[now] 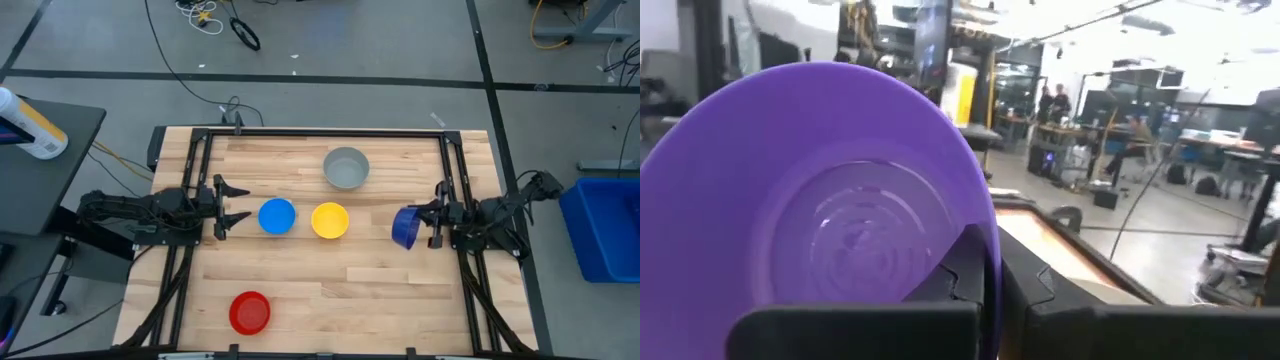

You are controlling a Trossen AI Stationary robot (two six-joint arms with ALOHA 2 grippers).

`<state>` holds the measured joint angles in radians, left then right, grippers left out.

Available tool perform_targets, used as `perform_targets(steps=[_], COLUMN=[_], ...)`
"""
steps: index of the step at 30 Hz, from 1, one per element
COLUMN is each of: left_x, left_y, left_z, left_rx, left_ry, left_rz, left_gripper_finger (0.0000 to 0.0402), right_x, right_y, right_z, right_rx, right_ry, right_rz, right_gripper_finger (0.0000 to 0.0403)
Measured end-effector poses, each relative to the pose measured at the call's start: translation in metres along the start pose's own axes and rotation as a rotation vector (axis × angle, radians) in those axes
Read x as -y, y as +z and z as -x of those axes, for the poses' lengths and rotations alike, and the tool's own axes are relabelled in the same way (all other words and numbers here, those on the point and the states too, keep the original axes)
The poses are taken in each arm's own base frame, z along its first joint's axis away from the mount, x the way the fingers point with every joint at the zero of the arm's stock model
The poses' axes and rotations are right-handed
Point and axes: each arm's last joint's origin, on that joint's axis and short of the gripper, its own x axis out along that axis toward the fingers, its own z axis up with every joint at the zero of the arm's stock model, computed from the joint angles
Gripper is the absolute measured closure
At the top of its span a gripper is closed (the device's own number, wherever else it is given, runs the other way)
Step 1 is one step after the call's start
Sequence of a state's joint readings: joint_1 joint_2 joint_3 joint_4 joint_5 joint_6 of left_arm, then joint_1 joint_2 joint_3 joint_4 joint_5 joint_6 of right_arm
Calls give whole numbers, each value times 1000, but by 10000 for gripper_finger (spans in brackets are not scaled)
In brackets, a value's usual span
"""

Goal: Nest bowls inside each other
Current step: Stack the dark blue bowl on the gray bowl

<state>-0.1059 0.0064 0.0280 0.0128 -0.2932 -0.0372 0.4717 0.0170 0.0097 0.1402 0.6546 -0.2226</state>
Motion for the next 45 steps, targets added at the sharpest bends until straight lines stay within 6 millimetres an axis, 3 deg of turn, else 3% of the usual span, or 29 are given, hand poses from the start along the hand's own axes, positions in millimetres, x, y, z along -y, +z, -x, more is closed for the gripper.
perform_targets(steps=[20, 45], left_x=[0, 0], left_y=[0, 0], left_z=[0, 0], left_rx=[0, 0], left_ry=[2, 2], left_rz=[-8, -8], left_gripper_finger=[95, 95], right_x=[37, 73], right_y=[-14, -20], right_z=[-17, -55], right_rx=[-104, -20], right_ry=[-263, -280], right_rz=[22, -7], right_gripper_finger=[398, 399])
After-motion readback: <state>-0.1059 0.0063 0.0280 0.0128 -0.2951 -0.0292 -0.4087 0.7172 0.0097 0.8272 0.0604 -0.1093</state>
